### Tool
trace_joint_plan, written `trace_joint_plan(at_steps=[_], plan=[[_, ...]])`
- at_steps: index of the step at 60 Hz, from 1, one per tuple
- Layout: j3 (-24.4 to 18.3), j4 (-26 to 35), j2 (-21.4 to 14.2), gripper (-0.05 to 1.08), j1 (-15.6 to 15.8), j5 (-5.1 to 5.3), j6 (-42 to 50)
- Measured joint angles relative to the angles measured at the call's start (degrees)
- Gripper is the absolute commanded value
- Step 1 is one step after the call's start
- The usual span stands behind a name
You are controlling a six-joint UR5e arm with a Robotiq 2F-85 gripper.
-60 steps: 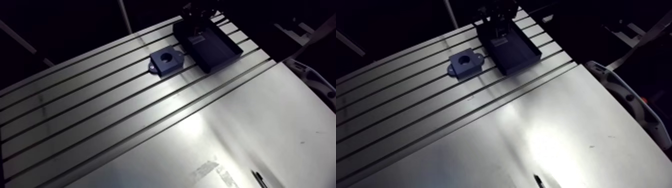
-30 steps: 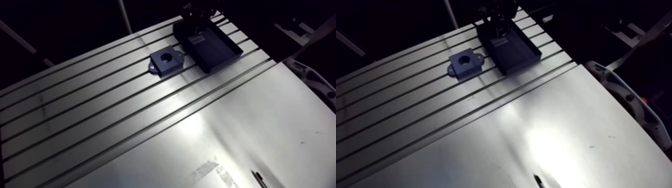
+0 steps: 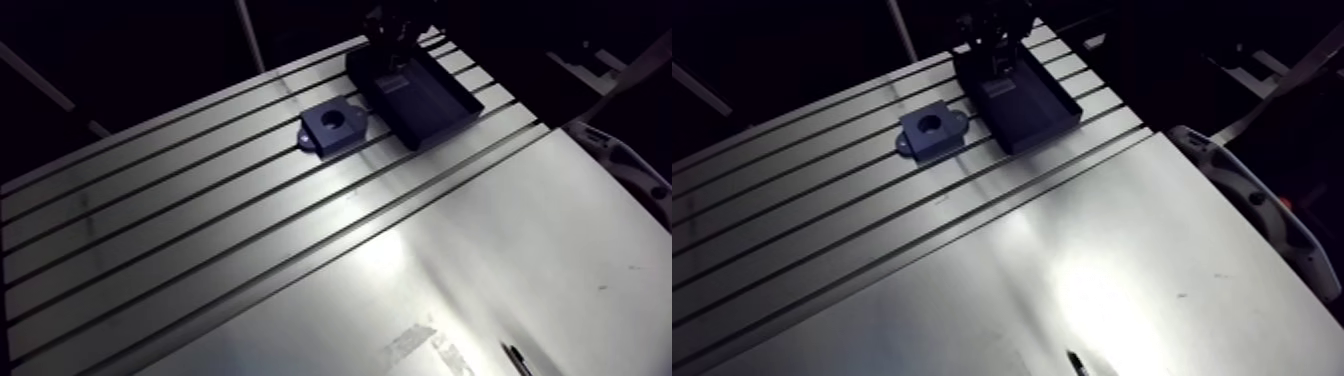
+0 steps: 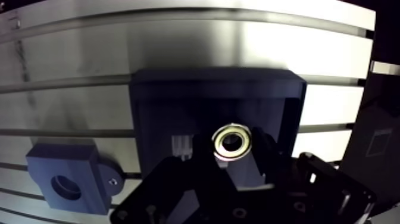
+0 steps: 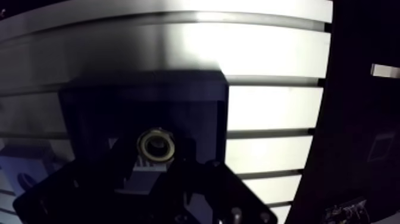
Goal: Pick up the bearing and press it into the housing until flush.
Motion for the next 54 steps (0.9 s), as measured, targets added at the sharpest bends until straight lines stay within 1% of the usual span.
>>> trace_joint_plan(at_steps=[8,16,28,40,50,54], plan=[[0.2,0.3,-1.1,0.61,0.0,0.07,-0.2],[0.5,1.3,-3.1,0.62,0.2,0.1,0.2],[1.0,4.2,-6.4,0.64,1.6,0.05,3.5],[1.2,8.2,-9.6,0.65,4.0,0.0,8.7],[2.0,9.6,-11.6,0.65,6.5,-0.15,11.8],[3.2,9.7,-12.6,0.65,7.7,-0.2,13.3]])
